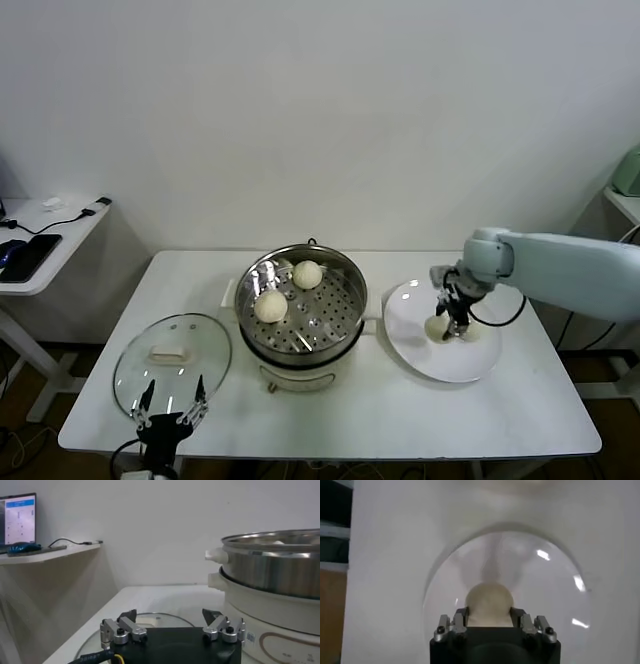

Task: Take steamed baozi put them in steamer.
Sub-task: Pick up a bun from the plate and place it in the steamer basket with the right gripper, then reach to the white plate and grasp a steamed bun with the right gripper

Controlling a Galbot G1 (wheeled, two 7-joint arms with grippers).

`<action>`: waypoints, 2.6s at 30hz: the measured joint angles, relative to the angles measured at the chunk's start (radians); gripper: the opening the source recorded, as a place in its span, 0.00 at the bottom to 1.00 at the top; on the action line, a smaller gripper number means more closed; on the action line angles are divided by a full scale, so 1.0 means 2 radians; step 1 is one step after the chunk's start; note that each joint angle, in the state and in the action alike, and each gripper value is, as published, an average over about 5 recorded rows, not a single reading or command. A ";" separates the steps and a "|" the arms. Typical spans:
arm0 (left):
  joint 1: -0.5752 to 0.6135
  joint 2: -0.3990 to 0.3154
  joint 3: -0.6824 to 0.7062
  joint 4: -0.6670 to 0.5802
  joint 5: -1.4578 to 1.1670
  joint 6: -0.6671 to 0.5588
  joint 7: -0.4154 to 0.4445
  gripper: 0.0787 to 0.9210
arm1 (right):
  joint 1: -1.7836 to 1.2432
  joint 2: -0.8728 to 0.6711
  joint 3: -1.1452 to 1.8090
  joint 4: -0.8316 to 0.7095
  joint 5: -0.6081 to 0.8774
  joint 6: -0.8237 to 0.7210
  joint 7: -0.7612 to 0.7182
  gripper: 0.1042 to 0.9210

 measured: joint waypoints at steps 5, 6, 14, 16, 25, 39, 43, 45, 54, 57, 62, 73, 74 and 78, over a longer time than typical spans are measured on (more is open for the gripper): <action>0.002 0.001 0.000 -0.005 0.000 0.001 0.000 0.88 | 0.081 0.030 -0.007 0.007 0.007 0.043 -0.031 0.58; 0.002 0.002 0.000 -0.006 0.000 0.001 0.000 0.88 | 0.093 0.037 -0.005 0.010 0.008 0.054 -0.037 0.58; 0.005 0.001 0.002 -0.006 0.001 0.001 -0.002 0.88 | 0.141 0.098 0.034 0.056 -0.005 0.153 -0.053 0.58; 0.004 0.001 0.001 -0.005 0.001 0.001 -0.002 0.88 | 0.140 0.113 0.043 0.071 -0.017 0.178 -0.054 0.58; 0.003 -0.002 0.000 -0.002 0.003 0.004 -0.001 0.88 | 0.094 0.171 0.069 0.100 -0.091 0.273 -0.046 0.58; 0.003 0.001 -0.004 0.000 0.001 0.004 -0.001 0.88 | -0.005 0.232 0.086 0.043 -0.193 0.341 -0.027 0.58; 0.003 0.001 -0.005 0.002 0.001 0.003 -0.002 0.88 | -0.026 0.244 0.090 0.026 -0.206 0.348 -0.020 0.58; 0.003 0.001 -0.005 0.002 0.001 0.002 -0.002 0.88 | -0.033 0.247 0.091 0.018 -0.210 0.351 -0.015 0.61; 0.004 0.001 -0.004 0.001 0.000 0.000 -0.002 0.88 | -0.039 0.249 0.097 0.001 -0.200 0.370 -0.013 0.87; 0.005 0.001 -0.003 0.000 0.000 0.000 -0.002 0.88 | -0.030 0.246 0.100 -0.004 -0.189 0.378 -0.021 0.88; 0.005 0.000 0.000 -0.001 0.002 -0.001 -0.002 0.88 | -0.005 0.235 0.105 -0.018 -0.155 0.387 -0.041 0.88; 0.000 0.003 -0.004 -0.003 -0.001 0.000 -0.002 0.88 | 0.077 0.155 0.067 -0.049 -0.020 0.308 -0.071 0.88; 0.000 0.003 -0.005 -0.003 -0.001 0.000 -0.002 0.88 | 0.083 0.142 0.059 -0.049 -0.011 0.293 -0.073 0.88; -0.001 0.003 -0.006 -0.003 -0.003 0.000 -0.001 0.88 | 0.096 0.091 0.029 -0.048 0.013 0.241 -0.077 0.88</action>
